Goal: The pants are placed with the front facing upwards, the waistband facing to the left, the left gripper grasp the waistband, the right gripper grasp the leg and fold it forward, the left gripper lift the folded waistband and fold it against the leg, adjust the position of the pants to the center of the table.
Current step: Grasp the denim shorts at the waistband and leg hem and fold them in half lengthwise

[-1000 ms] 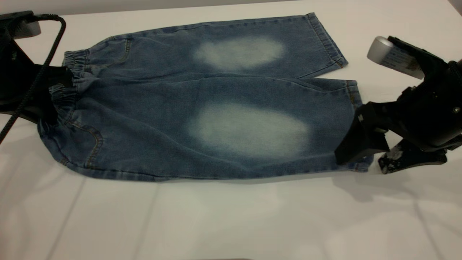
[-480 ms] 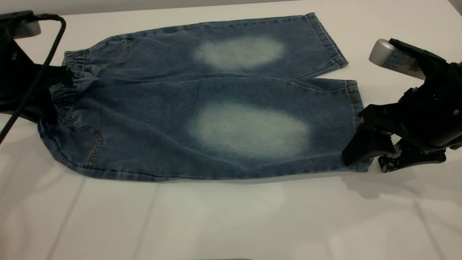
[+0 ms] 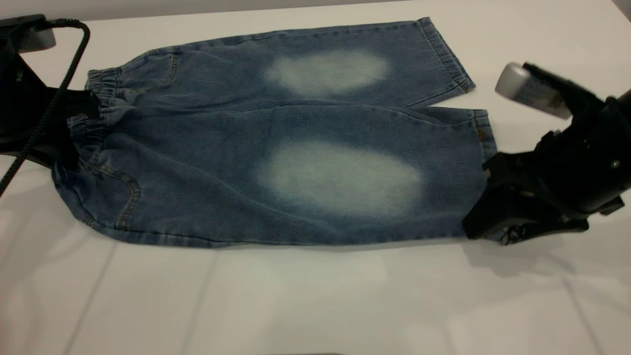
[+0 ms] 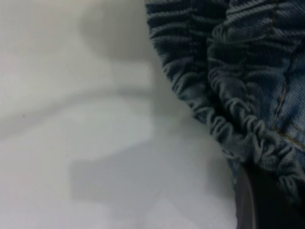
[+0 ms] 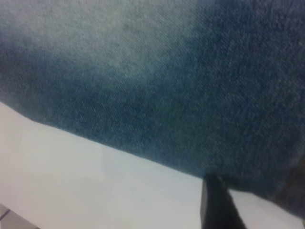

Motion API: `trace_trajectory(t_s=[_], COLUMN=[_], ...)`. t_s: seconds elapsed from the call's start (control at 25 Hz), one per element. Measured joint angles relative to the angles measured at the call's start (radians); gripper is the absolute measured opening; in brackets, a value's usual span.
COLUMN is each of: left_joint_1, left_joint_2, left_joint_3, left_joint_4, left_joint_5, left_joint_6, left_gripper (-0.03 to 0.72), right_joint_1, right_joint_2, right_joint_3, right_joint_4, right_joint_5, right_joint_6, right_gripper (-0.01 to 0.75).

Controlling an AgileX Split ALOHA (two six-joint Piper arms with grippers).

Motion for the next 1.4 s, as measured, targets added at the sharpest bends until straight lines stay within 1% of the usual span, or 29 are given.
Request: trace_trajectory(t_s=[0.08,0.16,0.24,0.32,0.4,0.44,0.56,0.68,0.8,1.0,1.24,1.4], left_joint_1=[0.0,0.0,0.0,0.0,0.0,0.0,0.0,0.0,0.0,0.0,-0.004,-0.005], left_joint_2=[0.0,0.0,0.0,0.0,0.0,-0.001,-0.021,-0.069,-0.132,-0.217,-0.317,-0.373], left_joint_3=[0.0,0.0,0.0,0.0,0.0,0.0,0.0,0.0,0.0,0.002,0.006,0.009], left_joint_4=[0.0,0.0,0.0,0.0,0.0,0.0,0.0,0.0,0.0,-0.001,-0.005,-0.006], left_joint_5=[0.0,0.0,0.0,0.0,0.0,0.0,0.014,0.041,0.076,0.142,0.241,0.277], left_joint_6=[0.0,0.0,0.0,0.0,0.0,0.0,0.0,0.0,0.0,0.0,0.0,0.0], left_gripper=[0.063,0.063,0.063,0.063,0.062,0.062,0.062,0.062,0.062,0.062,0.062,0.062], right_joint_1=[0.0,0.0,0.0,0.0,0.0,0.0,0.0,0.0,0.0,-0.001,-0.023,-0.026], right_joint_2=[0.005,0.008,0.009,0.009,0.009,0.007,-0.024,-0.107,-0.214,-0.374,-0.515,-0.604], right_joint_3=[0.0,0.0,0.0,0.0,0.0,0.0,0.0,0.0,0.0,-0.002,-0.013,-0.013], right_joint_4=[0.023,0.048,0.074,0.092,0.1,0.1,0.076,0.023,-0.054,-0.198,-0.398,-0.466], right_joint_5=[0.009,0.008,0.004,0.001,0.0,-0.001,-0.005,-0.007,-0.013,-0.062,-0.042,-0.026], right_joint_6=[-0.017,-0.038,-0.061,-0.09,-0.103,-0.107,-0.104,-0.065,0.004,0.132,0.332,0.404], right_gripper=[0.299,0.261,0.185,0.076,0.034,0.026,0.022,0.022,0.022,0.022,0.025,0.025])
